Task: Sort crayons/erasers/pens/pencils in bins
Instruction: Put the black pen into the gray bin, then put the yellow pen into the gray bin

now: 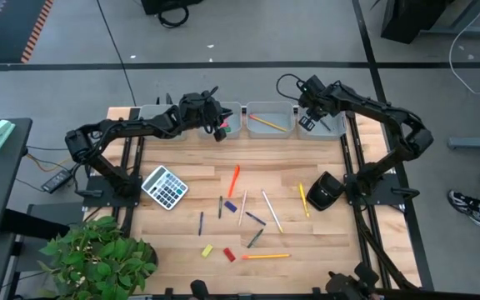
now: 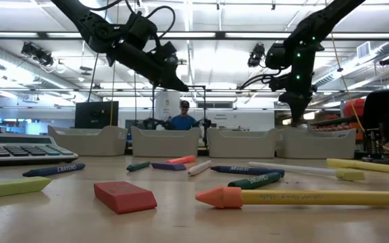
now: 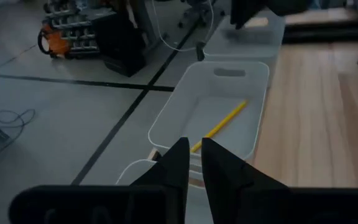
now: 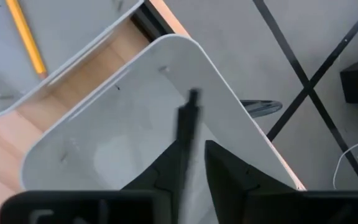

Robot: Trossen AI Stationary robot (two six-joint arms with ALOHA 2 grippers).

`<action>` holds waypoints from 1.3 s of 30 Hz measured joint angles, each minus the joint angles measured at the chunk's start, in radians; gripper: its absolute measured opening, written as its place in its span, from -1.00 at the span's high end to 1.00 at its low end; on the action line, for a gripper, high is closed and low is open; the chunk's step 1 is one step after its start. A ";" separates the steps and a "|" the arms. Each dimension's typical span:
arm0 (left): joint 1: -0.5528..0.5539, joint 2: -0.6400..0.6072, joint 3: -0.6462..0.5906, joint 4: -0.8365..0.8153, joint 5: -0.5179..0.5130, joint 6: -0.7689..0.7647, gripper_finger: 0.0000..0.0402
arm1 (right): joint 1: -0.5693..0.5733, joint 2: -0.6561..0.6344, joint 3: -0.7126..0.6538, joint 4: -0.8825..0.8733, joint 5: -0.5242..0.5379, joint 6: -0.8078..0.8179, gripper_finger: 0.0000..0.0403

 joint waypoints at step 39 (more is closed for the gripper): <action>-0.002 0.001 0.121 0.186 -0.070 -0.008 0.04 | 0.652 0.071 0.025 -0.409 -0.441 0.773 0.36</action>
